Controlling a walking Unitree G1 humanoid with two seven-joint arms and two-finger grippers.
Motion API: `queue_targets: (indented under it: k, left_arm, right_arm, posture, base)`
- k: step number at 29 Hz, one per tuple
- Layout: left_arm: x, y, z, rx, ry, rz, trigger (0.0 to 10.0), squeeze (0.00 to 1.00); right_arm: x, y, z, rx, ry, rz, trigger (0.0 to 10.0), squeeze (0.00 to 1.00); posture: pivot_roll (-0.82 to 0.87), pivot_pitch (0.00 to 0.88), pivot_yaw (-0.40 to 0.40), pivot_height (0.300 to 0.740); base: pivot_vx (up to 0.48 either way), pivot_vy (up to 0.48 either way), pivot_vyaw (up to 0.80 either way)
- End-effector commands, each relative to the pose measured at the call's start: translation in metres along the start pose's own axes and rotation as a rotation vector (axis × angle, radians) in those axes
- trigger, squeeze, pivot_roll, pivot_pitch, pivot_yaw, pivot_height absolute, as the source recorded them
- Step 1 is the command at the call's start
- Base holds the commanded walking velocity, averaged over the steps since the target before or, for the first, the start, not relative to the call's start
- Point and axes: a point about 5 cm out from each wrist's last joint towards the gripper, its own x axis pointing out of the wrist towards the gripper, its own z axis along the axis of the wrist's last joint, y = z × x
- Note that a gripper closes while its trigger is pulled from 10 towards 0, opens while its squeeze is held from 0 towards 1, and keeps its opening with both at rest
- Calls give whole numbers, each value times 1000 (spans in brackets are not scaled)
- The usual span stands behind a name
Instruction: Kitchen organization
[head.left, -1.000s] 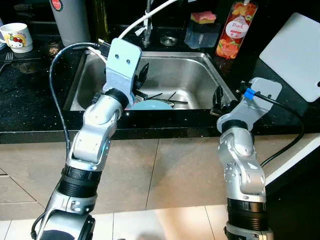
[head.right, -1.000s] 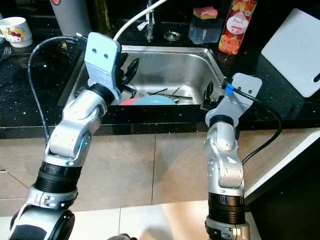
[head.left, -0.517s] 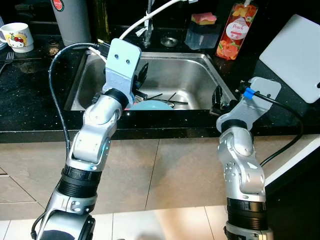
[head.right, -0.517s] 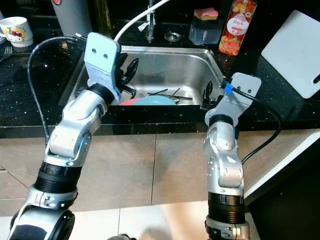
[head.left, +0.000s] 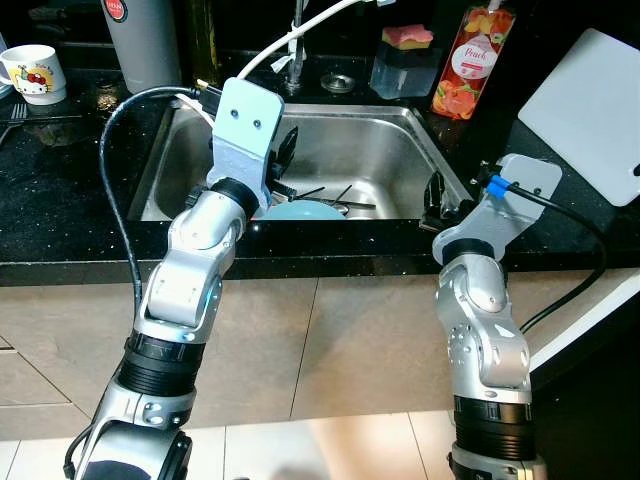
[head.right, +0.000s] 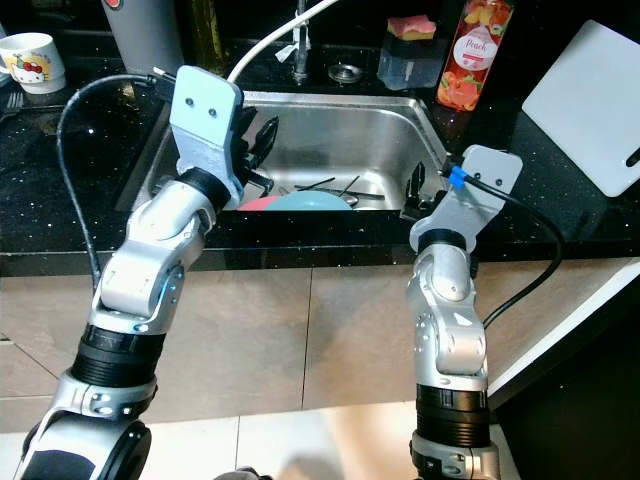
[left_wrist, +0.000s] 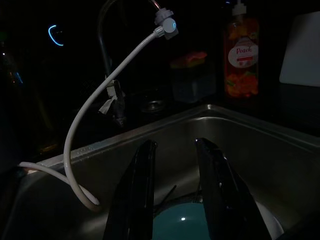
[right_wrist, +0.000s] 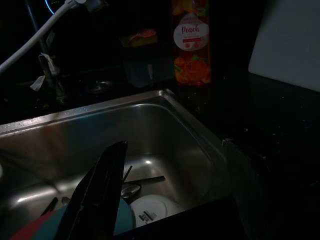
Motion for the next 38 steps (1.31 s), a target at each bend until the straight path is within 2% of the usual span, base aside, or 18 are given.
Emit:
queue_targets:
  k: [1,38]
  left_arm:
    - [-1,-5,0,-11,1,-11,10000,0]
    - [0,-6,0,-7,-6,-24,10000,0]
  right_arm:
    - [-1,-1,-1,-8,13,0,10000,0]
    - [1,1,1,-2,-2,1,10000,0]
  posture:
    - [229,56,-53,740]
    - [230,21,-47,740]
  base:
    - [0,0,0]
    - [0,0,0]
